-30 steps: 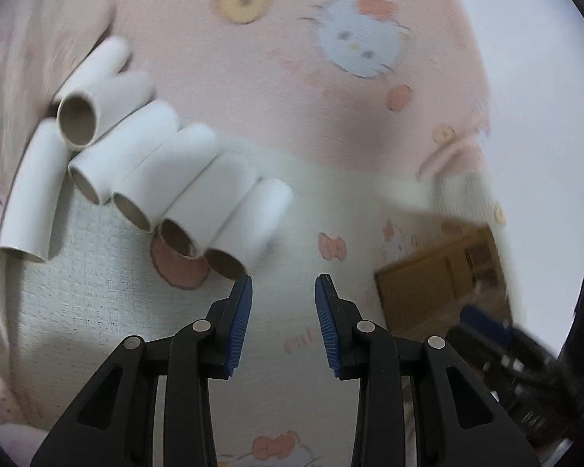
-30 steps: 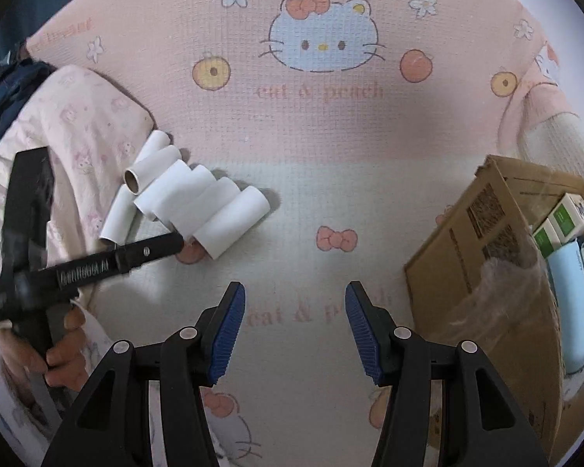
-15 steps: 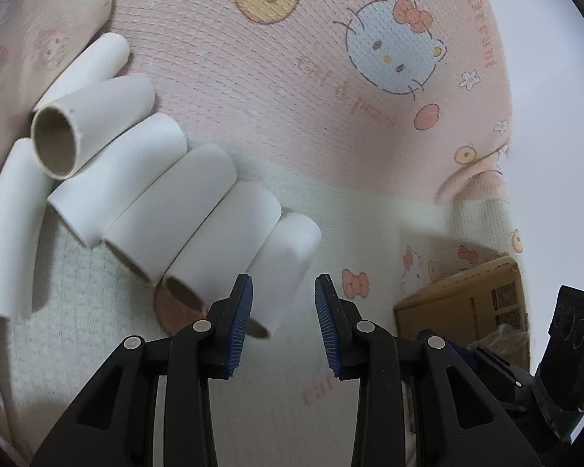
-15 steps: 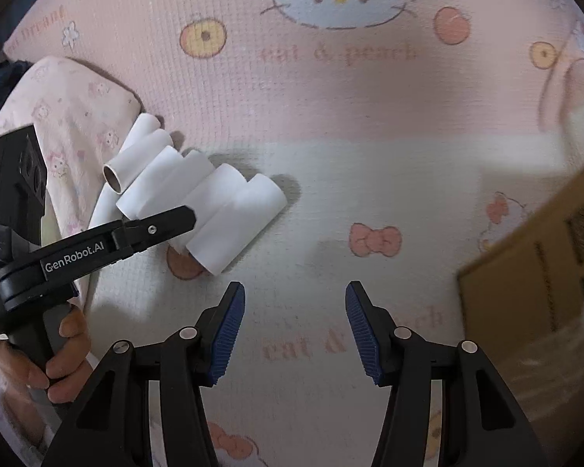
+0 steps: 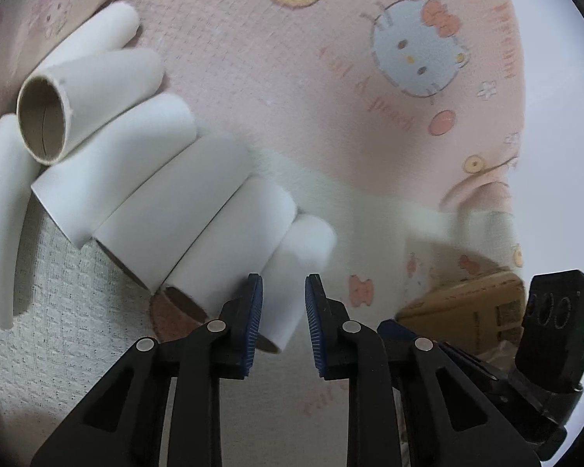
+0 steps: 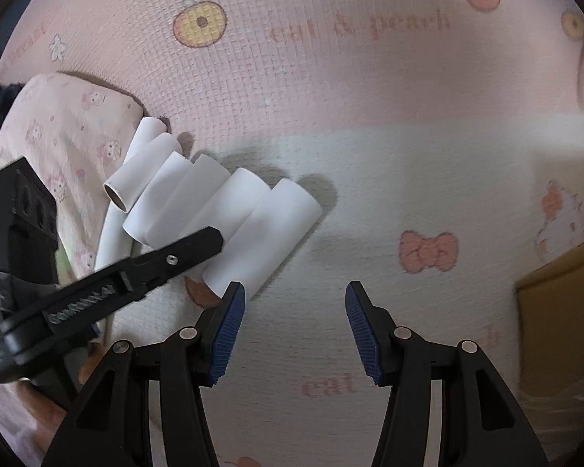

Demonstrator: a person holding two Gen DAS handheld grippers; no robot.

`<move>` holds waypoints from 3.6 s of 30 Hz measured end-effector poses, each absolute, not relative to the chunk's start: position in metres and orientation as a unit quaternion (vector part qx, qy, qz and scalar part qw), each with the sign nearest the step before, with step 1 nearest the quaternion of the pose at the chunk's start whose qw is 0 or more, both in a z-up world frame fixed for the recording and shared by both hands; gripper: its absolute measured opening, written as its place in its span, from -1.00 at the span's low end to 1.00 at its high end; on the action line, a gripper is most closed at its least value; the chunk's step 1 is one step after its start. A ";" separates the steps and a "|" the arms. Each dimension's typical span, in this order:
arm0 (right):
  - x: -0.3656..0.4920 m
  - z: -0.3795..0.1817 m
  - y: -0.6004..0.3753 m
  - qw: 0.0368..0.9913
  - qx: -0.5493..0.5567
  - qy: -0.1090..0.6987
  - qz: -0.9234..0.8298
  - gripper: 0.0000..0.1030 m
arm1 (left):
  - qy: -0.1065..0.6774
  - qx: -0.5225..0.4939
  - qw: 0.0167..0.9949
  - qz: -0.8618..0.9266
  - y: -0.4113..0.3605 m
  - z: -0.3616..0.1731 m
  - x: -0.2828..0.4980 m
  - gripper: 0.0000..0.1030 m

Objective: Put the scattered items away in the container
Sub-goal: 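Pull the next white tube off the row with the left gripper, then close the right gripper around the separated white tube, then lift the white tube with the right gripper and carry it over the box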

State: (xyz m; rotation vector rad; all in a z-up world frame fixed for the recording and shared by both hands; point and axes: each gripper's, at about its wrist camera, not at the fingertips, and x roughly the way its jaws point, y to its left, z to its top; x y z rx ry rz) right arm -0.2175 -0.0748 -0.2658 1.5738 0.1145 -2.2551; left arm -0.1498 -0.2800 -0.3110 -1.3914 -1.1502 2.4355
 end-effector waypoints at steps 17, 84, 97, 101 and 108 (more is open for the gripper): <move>-0.216 -0.290 -0.078 0.195 0.570 0.072 -0.795 -0.01 | -0.385 -0.508 0.103 0.763 -0.265 -0.333 -0.155 -0.55; -0.126 -0.291 0.016 0.198 0.669 -0.046 -0.715 -0.16 | -0.410 -0.578 0.106 0.698 -0.167 -0.331 -0.067 -0.44; -0.137 -0.313 0.010 0.183 0.683 -0.053 -0.705 -0.15 | -0.414 -0.579 0.142 0.688 -0.167 -0.340 -0.080 -0.38; -0.138 -0.314 0.014 0.177 0.680 -0.078 -0.708 -0.15 | -0.419 -0.577 0.139 0.687 -0.167 -0.339 -0.080 -0.38; -0.136 -0.311 0.014 0.173 0.673 -0.077 -0.715 -0.16 | -0.406 -0.575 0.131 0.698 -0.160 -0.331 -0.081 -0.38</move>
